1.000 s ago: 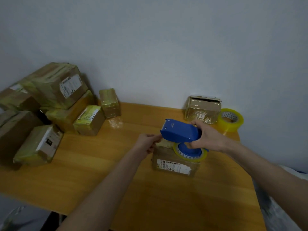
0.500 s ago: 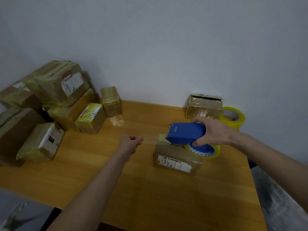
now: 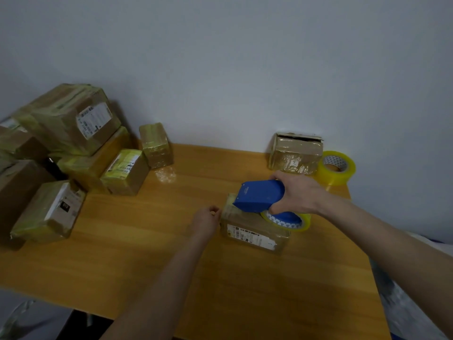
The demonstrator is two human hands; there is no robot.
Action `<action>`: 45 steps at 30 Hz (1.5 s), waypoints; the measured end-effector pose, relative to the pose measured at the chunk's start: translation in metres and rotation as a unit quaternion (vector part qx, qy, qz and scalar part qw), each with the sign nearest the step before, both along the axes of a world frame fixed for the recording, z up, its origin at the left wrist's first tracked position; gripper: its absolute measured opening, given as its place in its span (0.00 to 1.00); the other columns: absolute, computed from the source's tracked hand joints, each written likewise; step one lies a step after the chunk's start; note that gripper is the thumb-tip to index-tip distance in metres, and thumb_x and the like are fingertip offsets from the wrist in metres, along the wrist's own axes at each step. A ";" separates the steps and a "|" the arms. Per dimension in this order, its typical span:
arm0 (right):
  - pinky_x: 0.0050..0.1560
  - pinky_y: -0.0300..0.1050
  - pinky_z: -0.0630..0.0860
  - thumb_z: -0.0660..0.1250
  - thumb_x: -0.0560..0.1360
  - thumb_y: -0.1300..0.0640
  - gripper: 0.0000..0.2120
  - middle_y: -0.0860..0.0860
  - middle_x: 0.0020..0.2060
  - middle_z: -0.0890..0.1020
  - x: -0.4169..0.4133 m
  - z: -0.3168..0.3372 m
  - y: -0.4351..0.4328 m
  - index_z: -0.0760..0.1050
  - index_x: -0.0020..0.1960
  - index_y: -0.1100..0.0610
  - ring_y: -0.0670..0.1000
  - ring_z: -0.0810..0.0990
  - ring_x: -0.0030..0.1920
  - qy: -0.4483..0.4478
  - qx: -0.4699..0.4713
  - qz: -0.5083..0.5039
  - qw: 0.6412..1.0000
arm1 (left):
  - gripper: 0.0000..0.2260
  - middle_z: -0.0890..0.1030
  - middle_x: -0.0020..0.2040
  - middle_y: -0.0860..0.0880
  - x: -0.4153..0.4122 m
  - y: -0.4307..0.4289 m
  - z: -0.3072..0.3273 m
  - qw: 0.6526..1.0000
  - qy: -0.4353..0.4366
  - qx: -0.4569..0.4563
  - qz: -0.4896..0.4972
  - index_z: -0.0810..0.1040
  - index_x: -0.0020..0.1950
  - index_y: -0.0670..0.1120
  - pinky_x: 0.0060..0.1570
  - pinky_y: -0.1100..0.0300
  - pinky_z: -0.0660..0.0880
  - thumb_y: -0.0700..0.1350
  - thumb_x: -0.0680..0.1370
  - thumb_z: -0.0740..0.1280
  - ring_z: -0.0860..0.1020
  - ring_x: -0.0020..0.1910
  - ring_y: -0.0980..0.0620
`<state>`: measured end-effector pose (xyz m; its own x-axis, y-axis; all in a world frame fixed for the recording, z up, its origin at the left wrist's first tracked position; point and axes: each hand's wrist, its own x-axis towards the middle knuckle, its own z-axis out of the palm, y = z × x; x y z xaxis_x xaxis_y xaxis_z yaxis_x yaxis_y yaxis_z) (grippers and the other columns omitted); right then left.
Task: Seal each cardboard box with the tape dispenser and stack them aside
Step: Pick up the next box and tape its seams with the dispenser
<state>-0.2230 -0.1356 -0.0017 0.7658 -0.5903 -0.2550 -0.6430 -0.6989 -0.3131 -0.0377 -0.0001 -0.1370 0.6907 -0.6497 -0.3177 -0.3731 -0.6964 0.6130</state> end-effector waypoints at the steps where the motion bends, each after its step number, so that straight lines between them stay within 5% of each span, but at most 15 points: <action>1: 0.48 0.49 0.79 0.73 0.64 0.42 0.32 0.48 0.51 0.78 0.003 -0.001 0.001 0.66 0.64 0.48 0.51 0.78 0.47 0.004 -0.008 0.002 1.000 | 0.15 0.80 0.49 0.48 0.000 0.002 -0.001 0.999 -0.016 0.028 -0.025 0.76 0.64 0.50 0.47 0.53 0.77 0.53 0.81 0.60 0.80 0.45 0.49; 4: 0.48 0.48 0.79 0.73 0.64 0.42 0.31 0.48 0.50 0.78 0.007 -0.002 0.001 0.66 0.63 0.48 0.51 0.78 0.46 0.014 -0.017 -0.001 1.000 | 0.26 0.69 0.68 0.42 0.011 0.015 0.001 0.990 -0.082 0.099 -0.056 0.62 0.76 0.54 0.55 0.53 0.74 0.59 0.79 0.60 0.76 0.59 0.45; 8: 0.48 0.48 0.79 0.73 0.64 0.41 0.30 0.48 0.50 0.78 0.008 -0.003 -0.001 0.66 0.62 0.48 0.51 0.78 0.46 0.012 -0.016 -0.004 1.000 | 0.22 0.69 0.69 0.49 0.006 0.036 0.011 0.962 -0.210 -0.109 -0.133 0.67 0.73 0.50 0.43 0.68 0.72 0.44 0.79 0.64 0.76 0.48 0.57; 10: 0.46 0.47 0.79 0.73 0.64 0.41 0.30 0.48 0.49 0.77 0.009 -0.003 0.000 0.66 0.61 0.48 0.51 0.78 0.45 0.012 -0.016 -0.004 1.000 | 0.27 0.62 0.75 0.54 -0.005 0.036 0.015 0.933 -0.226 -0.137 -0.246 0.61 0.76 0.50 0.52 0.68 0.71 0.44 0.77 0.64 0.71 0.60 0.60; 13: 0.43 0.45 0.78 0.73 0.64 0.39 0.31 0.47 0.49 0.77 0.008 -0.001 0.002 0.65 0.61 0.47 0.50 0.77 0.44 0.012 -0.017 0.000 1.000 | 0.29 0.49 0.79 0.56 -0.015 0.027 0.019 0.904 -0.254 -0.086 -0.331 0.53 0.78 0.50 0.65 0.59 0.68 0.49 0.79 0.61 0.49 0.77 0.58; 20: 0.48 0.48 0.78 0.72 0.62 0.35 0.36 0.45 0.52 0.77 -0.004 0.006 0.000 0.67 0.66 0.44 0.50 0.77 0.48 -0.003 -0.007 -0.003 1.000 | 0.28 0.43 0.79 0.54 -0.017 0.024 0.022 0.891 -0.302 -0.012 -0.338 0.42 0.78 0.50 0.75 0.58 0.51 0.51 0.83 0.53 0.46 0.77 0.55; 24: 0.50 0.51 0.80 0.73 0.63 0.40 0.34 0.46 0.53 0.78 -0.026 0.011 -0.009 0.68 0.66 0.45 0.50 0.78 0.50 -0.010 0.018 -0.012 1.000 | 0.29 0.41 0.78 0.54 -0.014 0.023 0.023 0.888 -0.311 0.019 -0.338 0.38 0.76 0.52 0.75 0.55 0.51 0.49 0.83 0.55 0.44 0.77 0.55; 32: 0.53 0.49 0.77 0.76 0.64 0.53 0.32 0.47 0.53 0.78 -0.101 -0.012 -0.028 0.66 0.64 0.43 0.49 0.78 0.50 -0.033 0.122 -0.080 0.989 | 0.28 0.43 0.78 0.51 -0.011 0.023 0.016 0.865 -0.355 0.007 -0.354 0.44 0.78 0.47 0.74 0.58 0.42 0.46 0.83 0.56 0.46 0.78 0.51; 36: 0.54 0.52 0.77 0.75 0.64 0.52 0.35 0.46 0.53 0.77 -0.116 -0.028 -0.031 0.65 0.68 0.45 0.51 0.78 0.51 0.015 0.104 -0.084 0.991 | 0.28 0.40 0.77 0.49 -0.015 0.020 0.020 0.854 -0.373 0.026 -0.363 0.42 0.78 0.46 0.73 0.58 0.35 0.48 0.83 0.54 0.43 0.78 0.50; 41: 0.51 0.49 0.77 0.74 0.65 0.52 0.38 0.44 0.51 0.76 -0.115 -0.042 -0.030 0.62 0.71 0.43 0.50 0.76 0.51 0.036 0.107 -0.067 0.991 | 0.34 0.34 0.75 0.42 -0.045 0.016 0.024 0.852 -0.366 0.083 -0.366 0.32 0.75 0.52 0.75 0.47 0.40 0.53 0.82 0.56 0.34 0.75 0.43; 45: 0.45 0.45 0.75 0.74 0.66 0.48 0.36 0.43 0.50 0.76 -0.116 -0.045 -0.030 0.63 0.70 0.43 0.49 0.77 0.49 0.042 0.089 -0.064 0.993 | 0.31 0.32 0.75 0.44 -0.075 -0.008 0.025 0.816 -0.371 0.066 -0.439 0.29 0.72 0.46 0.74 0.51 0.35 0.54 0.83 0.50 0.30 0.72 0.48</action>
<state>-0.3387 -0.1657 -0.0463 0.6588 -0.6211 -0.4245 -0.7523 -0.5478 -0.3660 -0.1130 -0.0076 -0.1120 0.0115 -0.9913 -0.1310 -0.9978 -0.0029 -0.0660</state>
